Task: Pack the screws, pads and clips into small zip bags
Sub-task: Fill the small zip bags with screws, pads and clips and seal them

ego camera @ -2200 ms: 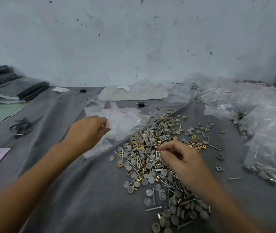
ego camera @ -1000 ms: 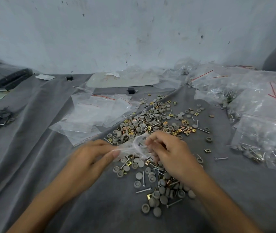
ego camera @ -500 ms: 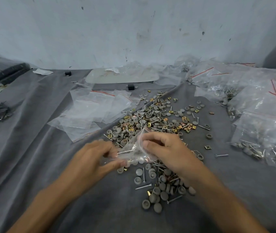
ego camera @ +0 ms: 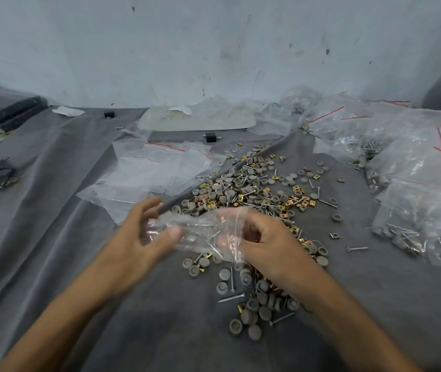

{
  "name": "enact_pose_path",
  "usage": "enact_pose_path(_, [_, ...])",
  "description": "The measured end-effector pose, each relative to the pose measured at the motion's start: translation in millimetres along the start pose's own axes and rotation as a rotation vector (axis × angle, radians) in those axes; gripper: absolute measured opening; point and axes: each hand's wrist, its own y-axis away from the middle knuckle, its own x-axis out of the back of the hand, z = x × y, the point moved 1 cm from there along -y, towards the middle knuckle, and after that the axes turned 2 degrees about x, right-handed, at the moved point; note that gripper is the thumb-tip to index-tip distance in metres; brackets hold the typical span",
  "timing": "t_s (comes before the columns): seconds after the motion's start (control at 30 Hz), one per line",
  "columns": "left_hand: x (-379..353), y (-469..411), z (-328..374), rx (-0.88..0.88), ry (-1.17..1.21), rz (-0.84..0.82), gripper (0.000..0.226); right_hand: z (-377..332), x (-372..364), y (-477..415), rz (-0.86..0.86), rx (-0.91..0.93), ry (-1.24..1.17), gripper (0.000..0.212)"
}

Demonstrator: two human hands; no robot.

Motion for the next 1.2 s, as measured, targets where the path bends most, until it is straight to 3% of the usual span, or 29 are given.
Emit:
enact_pose_path(0.07, [-1.1,0.2,-0.3,0.210,0.279,0.003,0.071,1.7,5.1,0.4,0.007,0.006,0.073,0.055])
enact_pose_path(0.13, [-4.3,-0.7,-0.8,0.310,0.486,-0.041,0.052,2.0,6.1,1.5,-0.010,0.012,0.153,0.063])
enact_pose_path(0.2, [-6.8,-3.4,0.6,0.318,0.595,-0.048,0.038,2.6,3.9,0.5,-0.028,0.034,0.220,0.062])
enact_pose_path(0.3, [-3.0,-9.2,1.7,0.350,0.663,0.052,0.026,1.7,1.4,-0.1,-0.027,0.073,0.136,0.049])
enact_pose_path(0.43, [5.3,-9.5,-1.6,0.317,0.566,0.038,0.015,2.2,4.1,2.1,0.034,0.072,0.074,0.045])
enact_pose_path(0.53, [8.9,-7.1,-2.0,0.293,0.538,-0.007,0.018,4.2,-1.8,2.0,-0.021,0.044,0.060,0.023])
enact_pose_path(0.83, [12.2,-5.1,0.2,0.229,0.310,-0.011,0.006,3.3,-8.9,-2.0,-0.034,-0.081,-0.315,0.023])
enact_pose_path(0.97, [9.5,-2.2,3.5,0.209,0.330,-0.104,0.008,3.0,-13.7,0.4,0.005,-0.055,-0.250,0.012])
enact_pose_path(1.1, [14.4,-4.1,1.2,0.222,0.270,-0.115,0.032,2.6,-9.6,1.9,-0.031,-0.077,-0.140,0.035])
enact_pose_path(1.2, [21.8,-1.3,0.1,0.034,-0.124,0.121,0.050,-1.6,-6.4,3.9,-0.092,-0.112,-0.003,0.046])
